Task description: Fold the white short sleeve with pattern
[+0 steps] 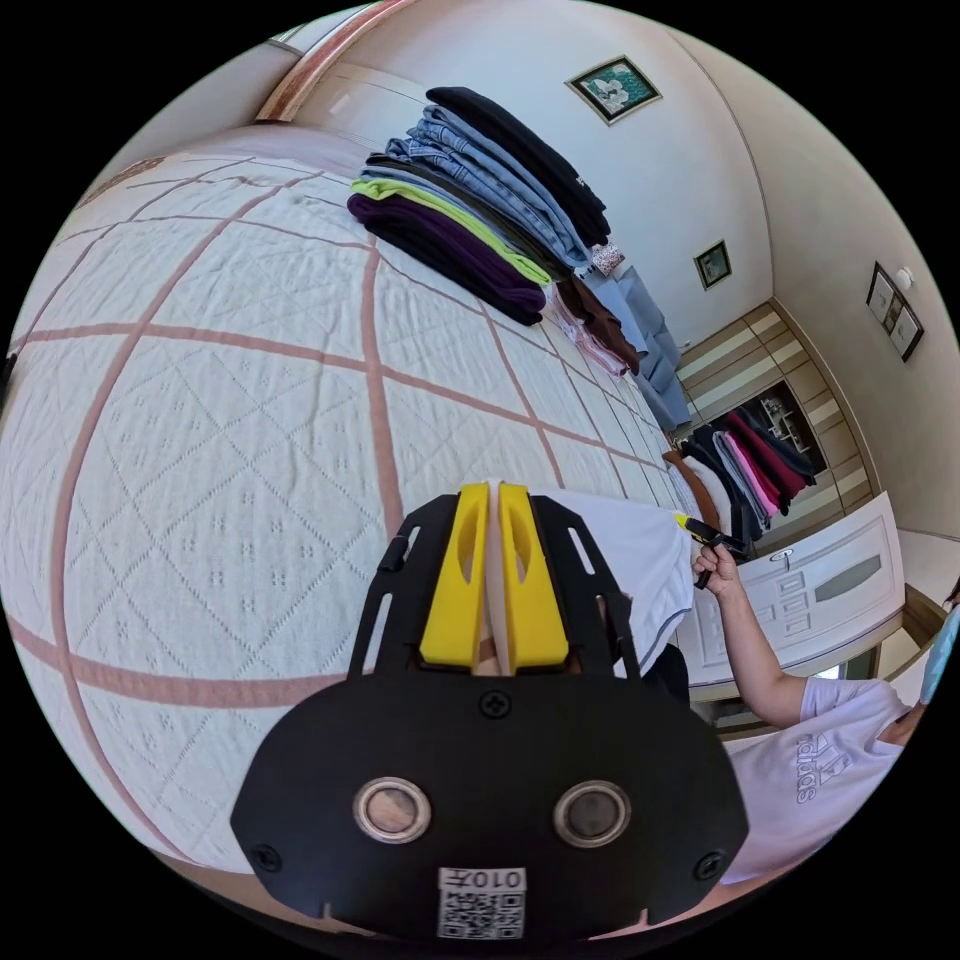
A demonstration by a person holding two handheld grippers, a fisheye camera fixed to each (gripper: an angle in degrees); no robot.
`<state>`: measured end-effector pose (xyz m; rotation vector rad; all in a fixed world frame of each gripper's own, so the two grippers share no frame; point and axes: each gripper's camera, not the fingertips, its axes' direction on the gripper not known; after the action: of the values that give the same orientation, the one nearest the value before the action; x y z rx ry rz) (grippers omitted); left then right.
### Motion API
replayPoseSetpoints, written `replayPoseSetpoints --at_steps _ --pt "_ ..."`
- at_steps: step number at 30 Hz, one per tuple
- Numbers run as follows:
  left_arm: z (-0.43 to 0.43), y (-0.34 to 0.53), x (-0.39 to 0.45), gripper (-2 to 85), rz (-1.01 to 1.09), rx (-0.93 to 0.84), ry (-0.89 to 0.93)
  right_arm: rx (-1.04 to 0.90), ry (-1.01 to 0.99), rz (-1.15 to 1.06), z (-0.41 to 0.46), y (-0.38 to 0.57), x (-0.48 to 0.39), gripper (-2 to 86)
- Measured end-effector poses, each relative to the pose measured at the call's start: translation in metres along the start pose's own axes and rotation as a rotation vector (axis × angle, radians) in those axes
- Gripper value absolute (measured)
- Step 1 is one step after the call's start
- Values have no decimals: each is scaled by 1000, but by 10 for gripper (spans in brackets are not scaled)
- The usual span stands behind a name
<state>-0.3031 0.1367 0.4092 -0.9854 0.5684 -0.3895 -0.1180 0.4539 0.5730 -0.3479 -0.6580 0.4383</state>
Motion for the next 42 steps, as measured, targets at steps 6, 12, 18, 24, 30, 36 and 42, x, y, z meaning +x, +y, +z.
replayPoseSetpoints --at_steps 6,12,18,24,30,36,42 --pt "-31 49 16 27 -9 77 -60 151 96 2 -19 35 -21 57" --pt "-23 147 167 40 683 -155 -328 54 124 -445 0 105 -134 62" --pt "28 211 203 43 818 -204 -354 -108 178 -628 89 142 -215 67" --pt "35 235 212 31 887 -175 -292 -134 322 -682 129 148 -248 51" --pt "46 247 188 3 803 -227 -277 -112 296 -666 123 159 -258 35" --pt "26 265 167 -1 777 -187 -187 -156 279 -666 134 183 -256 28" --pt "-2 279 159 -1 746 -134 -253 -152 235 -685 130 198 -271 17"
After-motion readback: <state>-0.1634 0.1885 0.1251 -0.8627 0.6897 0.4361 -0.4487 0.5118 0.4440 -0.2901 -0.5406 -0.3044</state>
